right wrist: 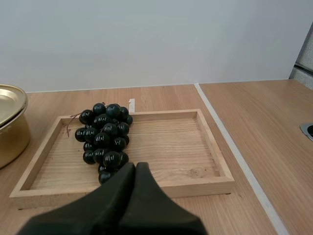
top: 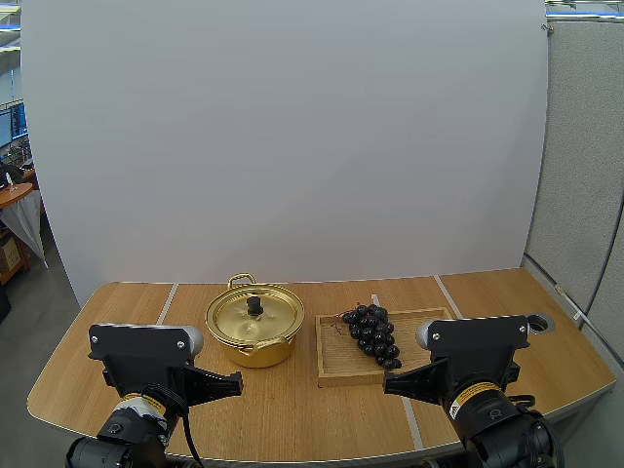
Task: Open the pot, put the pineapple inside, and close it
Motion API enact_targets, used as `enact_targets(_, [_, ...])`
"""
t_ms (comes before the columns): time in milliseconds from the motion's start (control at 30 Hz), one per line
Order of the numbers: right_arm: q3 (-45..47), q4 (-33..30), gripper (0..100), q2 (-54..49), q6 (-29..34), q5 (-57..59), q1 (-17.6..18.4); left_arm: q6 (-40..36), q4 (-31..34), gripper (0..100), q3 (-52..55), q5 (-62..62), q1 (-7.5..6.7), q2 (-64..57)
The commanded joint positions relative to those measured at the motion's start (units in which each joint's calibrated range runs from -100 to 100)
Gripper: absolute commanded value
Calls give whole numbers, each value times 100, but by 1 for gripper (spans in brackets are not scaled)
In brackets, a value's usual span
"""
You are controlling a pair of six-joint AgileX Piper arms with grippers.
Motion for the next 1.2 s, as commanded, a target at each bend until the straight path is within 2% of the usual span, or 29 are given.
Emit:
enact_targets(0, [0, 12, 0, -39, -39, -6, -29, 3, 85, 0, 13, 10, 8, -32])
enact_targets(1167, [0, 12, 0, -39, -39, -88, -29, 3, 85, 0, 13, -182, 8, -32])
